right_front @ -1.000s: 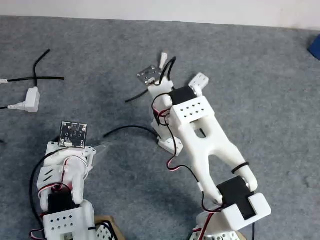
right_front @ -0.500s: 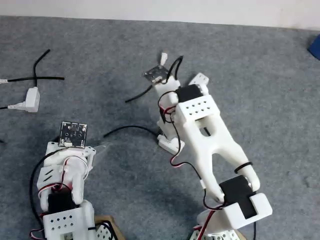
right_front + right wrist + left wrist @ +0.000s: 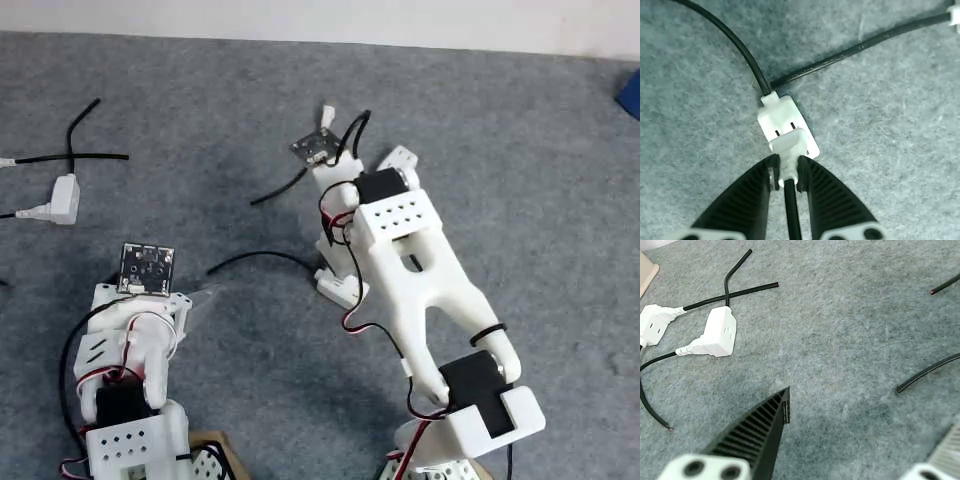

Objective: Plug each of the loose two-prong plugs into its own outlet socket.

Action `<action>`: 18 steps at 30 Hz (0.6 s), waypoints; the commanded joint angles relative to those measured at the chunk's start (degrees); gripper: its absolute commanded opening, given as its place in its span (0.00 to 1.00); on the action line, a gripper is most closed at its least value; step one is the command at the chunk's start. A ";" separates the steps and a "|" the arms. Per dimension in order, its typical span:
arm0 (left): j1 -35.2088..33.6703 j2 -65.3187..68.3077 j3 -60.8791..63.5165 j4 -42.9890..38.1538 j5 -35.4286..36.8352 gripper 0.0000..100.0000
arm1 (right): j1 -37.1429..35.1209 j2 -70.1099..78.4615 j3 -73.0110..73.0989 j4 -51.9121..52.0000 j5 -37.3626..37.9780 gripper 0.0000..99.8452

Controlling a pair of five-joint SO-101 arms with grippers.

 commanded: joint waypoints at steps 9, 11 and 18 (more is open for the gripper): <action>0.57 0.04 0.75 0.44 -0.18 0.45 | -1.36 -0.57 3.21 -2.59 0.09 0.01; 0.57 0.04 0.75 0.44 -0.18 0.45 | -1.54 -0.57 3.30 -2.68 0.09 0.01; 0.57 0.04 0.75 0.44 -0.18 0.45 | -2.07 -0.66 2.86 -2.68 -2.02 0.01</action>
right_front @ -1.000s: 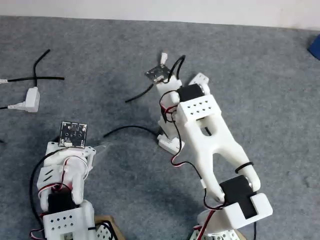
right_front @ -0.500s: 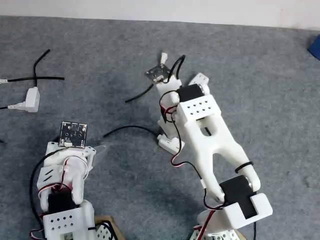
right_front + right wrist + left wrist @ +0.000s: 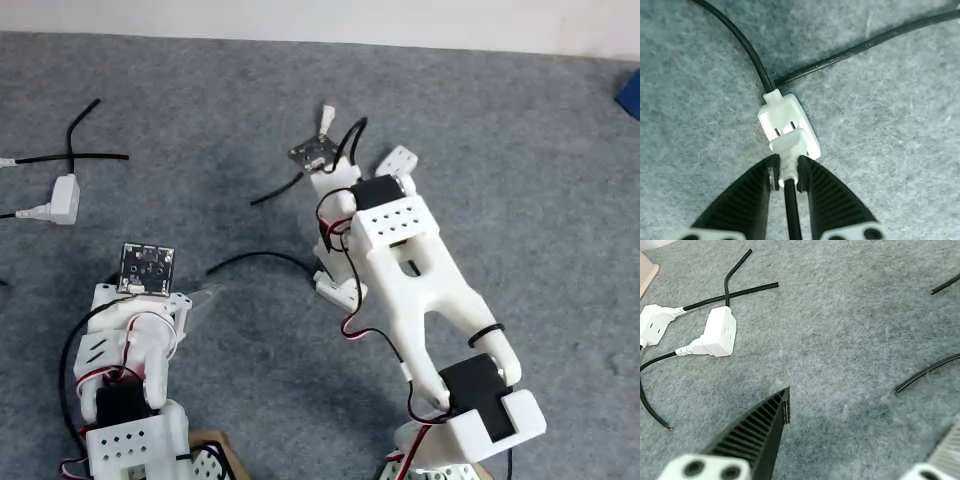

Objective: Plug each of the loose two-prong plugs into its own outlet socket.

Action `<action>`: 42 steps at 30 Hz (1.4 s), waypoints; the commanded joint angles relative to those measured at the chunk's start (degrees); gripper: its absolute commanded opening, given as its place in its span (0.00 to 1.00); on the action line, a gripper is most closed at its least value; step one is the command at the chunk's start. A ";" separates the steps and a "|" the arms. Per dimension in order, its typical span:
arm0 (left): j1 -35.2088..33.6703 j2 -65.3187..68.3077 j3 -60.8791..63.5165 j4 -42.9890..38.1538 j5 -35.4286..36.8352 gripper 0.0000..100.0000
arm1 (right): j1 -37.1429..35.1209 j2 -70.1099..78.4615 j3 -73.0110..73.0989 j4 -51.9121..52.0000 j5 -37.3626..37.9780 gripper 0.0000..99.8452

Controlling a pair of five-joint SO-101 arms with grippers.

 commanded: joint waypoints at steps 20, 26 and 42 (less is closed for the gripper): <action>0.57 0.04 0.75 0.44 -0.18 0.45 | -2.51 8.57 -0.31 -3.30 -1.23 0.01; 0.40 0.04 0.75 0.44 -0.18 0.45 | -2.42 15.87 -0.31 -6.46 -1.32 0.01; 0.57 -0.48 0.75 0.35 -0.26 0.45 | -2.68 15.60 -16.13 10.51 -4.04 0.28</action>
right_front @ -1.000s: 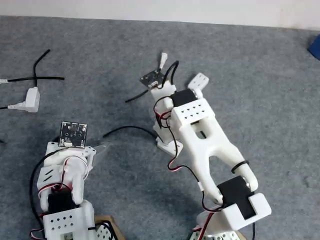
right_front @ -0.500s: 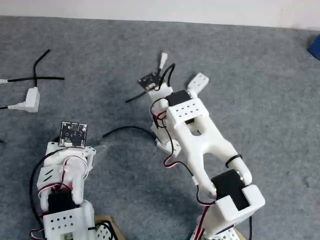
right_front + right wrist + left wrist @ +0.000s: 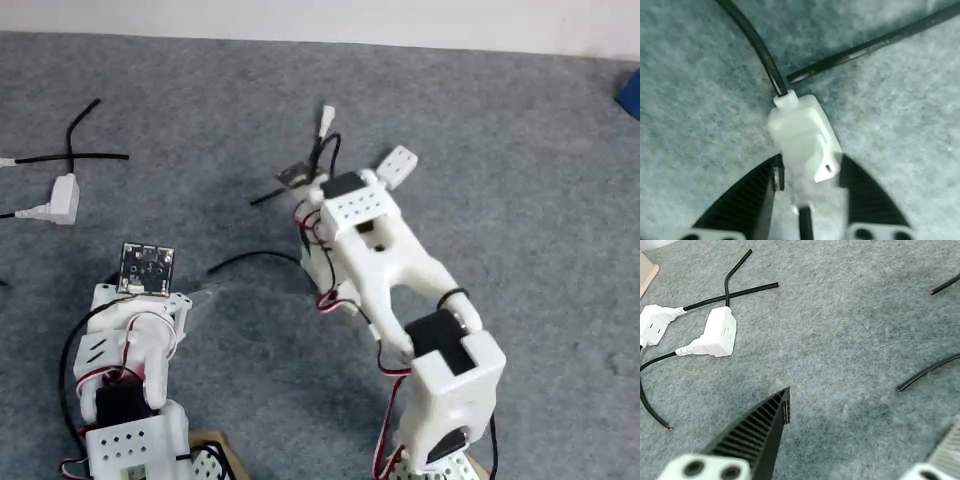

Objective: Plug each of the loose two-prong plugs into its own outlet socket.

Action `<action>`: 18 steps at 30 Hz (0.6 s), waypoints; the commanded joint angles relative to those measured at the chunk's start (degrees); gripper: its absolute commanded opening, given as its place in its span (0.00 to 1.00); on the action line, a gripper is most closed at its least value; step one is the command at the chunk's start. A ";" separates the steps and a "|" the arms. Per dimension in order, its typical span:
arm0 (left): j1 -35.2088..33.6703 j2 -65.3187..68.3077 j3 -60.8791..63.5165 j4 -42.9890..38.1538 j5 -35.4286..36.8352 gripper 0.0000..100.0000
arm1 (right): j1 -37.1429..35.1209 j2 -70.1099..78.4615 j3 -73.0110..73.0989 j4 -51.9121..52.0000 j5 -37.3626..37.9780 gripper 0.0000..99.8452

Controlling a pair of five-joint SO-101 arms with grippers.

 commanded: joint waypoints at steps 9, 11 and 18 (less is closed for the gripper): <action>1.01 0.04 -0.13 0.53 -0.26 0.45 | 1.71 -2.51 -37.14 17.89 -5.10 0.32; 2.86 0.04 -2.15 3.60 -0.26 0.45 | 4.26 -3.82 -39.08 17.63 -8.26 0.32; 11.21 0.04 -18.15 19.78 -0.18 0.45 | 23.43 -2.59 -40.84 14.37 -12.66 0.32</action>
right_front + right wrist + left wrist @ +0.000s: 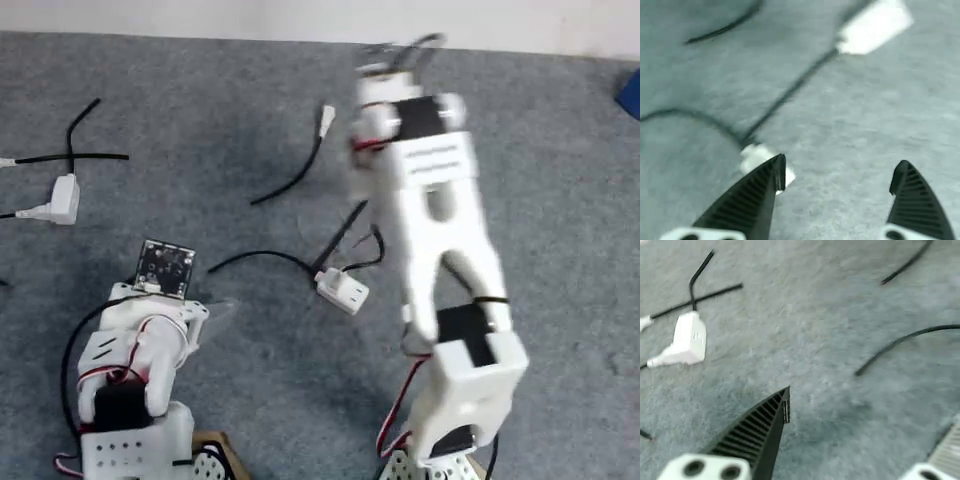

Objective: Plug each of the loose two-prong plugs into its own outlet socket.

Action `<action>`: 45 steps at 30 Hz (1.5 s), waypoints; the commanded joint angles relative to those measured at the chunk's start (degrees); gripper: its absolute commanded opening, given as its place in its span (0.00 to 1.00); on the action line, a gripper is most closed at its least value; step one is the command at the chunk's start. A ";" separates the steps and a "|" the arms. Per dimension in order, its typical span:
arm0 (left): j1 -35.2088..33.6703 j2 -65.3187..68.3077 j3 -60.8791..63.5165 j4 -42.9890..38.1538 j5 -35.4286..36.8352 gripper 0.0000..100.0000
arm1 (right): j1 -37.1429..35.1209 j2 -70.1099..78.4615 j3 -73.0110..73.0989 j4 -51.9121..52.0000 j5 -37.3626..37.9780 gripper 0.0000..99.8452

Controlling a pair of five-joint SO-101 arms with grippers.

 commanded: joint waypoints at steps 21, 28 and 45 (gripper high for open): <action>27.12 75.12 -62.46 20.40 0.18 0.45 | 35.65 -2.68 45.76 -38.73 10.99 0.32; 35.82 91.91 -79.43 24.26 0.26 0.45 | 34.51 -2.68 56.84 -49.36 10.55 0.32; 40.22 119.52 -95.08 21.80 -2.11 0.27 | 31.96 -14.37 61.41 -52.62 6.86 0.32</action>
